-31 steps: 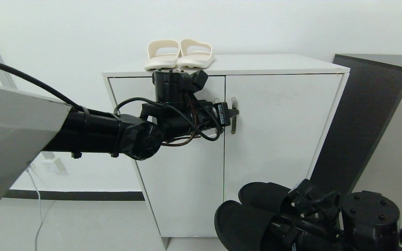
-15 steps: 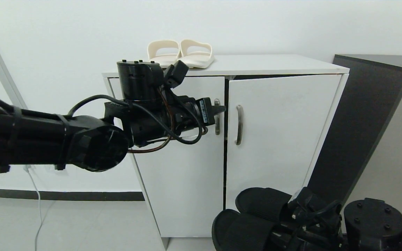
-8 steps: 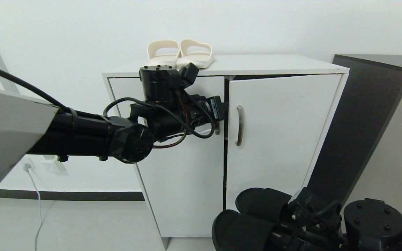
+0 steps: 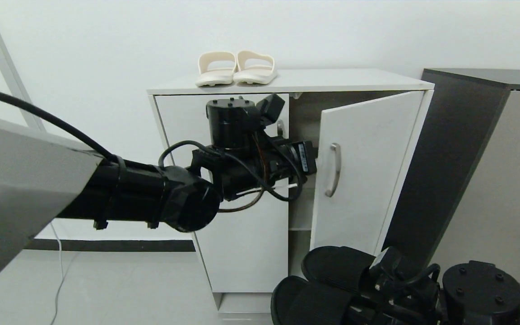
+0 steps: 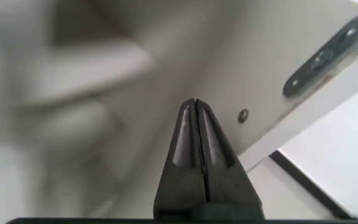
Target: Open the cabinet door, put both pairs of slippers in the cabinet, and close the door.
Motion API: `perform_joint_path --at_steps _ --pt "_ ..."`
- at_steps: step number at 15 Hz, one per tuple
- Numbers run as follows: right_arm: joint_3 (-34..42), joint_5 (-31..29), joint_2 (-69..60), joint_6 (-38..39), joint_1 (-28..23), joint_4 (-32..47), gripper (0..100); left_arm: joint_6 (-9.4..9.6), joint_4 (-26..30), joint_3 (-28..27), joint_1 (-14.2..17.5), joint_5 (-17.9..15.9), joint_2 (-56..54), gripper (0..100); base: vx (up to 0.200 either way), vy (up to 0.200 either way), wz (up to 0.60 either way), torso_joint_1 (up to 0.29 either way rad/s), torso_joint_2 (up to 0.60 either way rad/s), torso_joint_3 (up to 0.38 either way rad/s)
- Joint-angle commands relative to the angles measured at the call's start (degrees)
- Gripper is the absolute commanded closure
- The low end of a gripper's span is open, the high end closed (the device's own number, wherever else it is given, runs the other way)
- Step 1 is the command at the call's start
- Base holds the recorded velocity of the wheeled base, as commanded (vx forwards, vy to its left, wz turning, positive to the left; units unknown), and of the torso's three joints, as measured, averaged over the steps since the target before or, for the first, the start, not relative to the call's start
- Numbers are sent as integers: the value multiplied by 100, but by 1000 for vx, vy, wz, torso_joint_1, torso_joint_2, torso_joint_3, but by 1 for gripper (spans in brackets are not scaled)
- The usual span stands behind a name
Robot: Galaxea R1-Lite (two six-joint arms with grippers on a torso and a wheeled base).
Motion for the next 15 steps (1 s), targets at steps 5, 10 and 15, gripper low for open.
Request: perform_joint_path --at_steps 5,10,15 --pt "-6 -19 -6 0 117 -4 100 5 -433 938 -114 1 -848 100 -120 0 0 2 1 2" --pt "-23 -19 -6 0 117 -12 100 -3 -837 2846 642 -34 -2386 100 0 0 0 0 0 0" --pt "-111 -37 20 35 82 -4 100 49 -495 4744 1460 1 -4909 100 0 0 0 0 0 0"
